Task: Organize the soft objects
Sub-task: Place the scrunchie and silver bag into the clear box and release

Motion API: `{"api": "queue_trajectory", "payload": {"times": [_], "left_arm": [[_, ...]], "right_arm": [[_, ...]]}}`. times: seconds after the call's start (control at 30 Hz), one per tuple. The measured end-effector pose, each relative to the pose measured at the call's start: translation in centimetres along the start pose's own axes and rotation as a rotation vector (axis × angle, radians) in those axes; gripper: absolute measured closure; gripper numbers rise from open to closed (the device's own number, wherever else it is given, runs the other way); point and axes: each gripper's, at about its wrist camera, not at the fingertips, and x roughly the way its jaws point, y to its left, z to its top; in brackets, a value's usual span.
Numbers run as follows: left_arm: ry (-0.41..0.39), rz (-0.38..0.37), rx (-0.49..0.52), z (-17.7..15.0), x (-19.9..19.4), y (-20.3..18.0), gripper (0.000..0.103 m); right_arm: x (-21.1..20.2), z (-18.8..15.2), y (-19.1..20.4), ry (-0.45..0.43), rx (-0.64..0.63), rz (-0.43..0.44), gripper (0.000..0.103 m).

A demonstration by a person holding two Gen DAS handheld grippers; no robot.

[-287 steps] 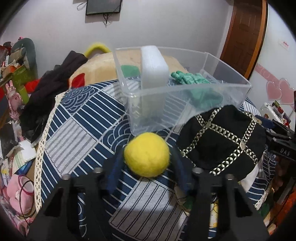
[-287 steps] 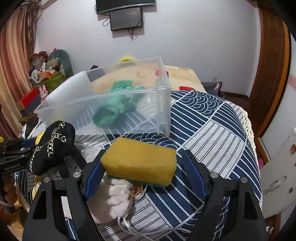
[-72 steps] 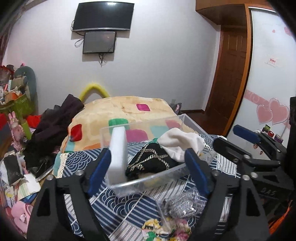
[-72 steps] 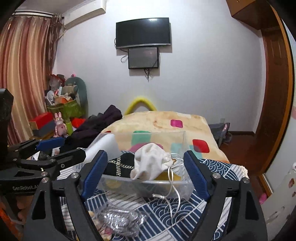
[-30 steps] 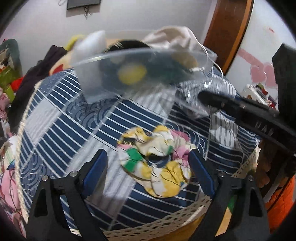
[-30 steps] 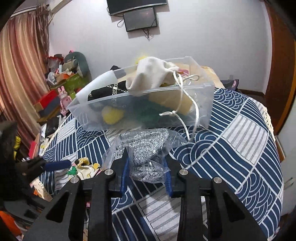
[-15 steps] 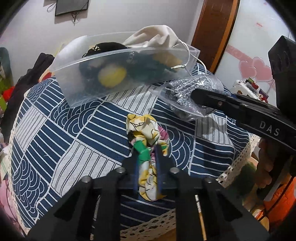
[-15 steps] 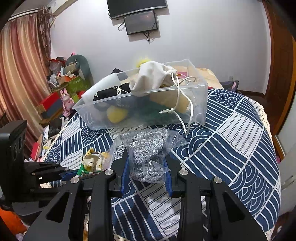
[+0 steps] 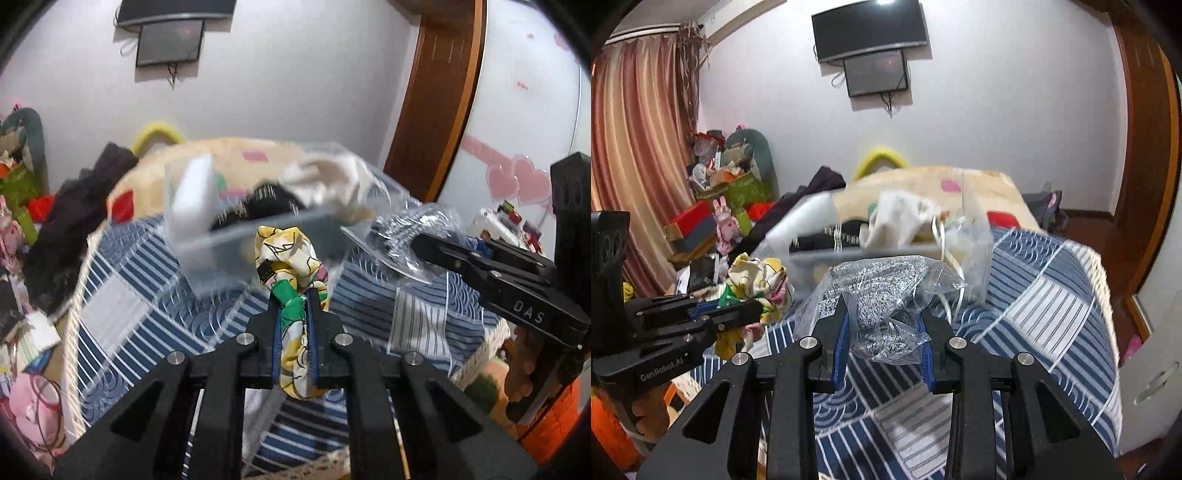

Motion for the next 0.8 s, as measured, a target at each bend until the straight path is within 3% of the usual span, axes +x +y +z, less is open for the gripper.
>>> {"api": "queue_trajectory", "payload": {"times": [0.2,0.53,0.8], "left_arm": [[-0.073,0.024,0.017,2.4,-0.7,0.2,0.092],[-0.108,0.057,0.001,5.6,1.0,0.5,0.092],[-0.09,0.062,-0.035,6.9,3.3,1.6,0.092]], "right_arm": [[-0.3,2.3,-0.2,-0.074,-0.01,-0.02,0.074],[0.9,5.1,0.4,-0.147,-0.011,-0.004,0.074],[3.9,5.5,1.2,-0.107,-0.029,0.017,0.074]]}}
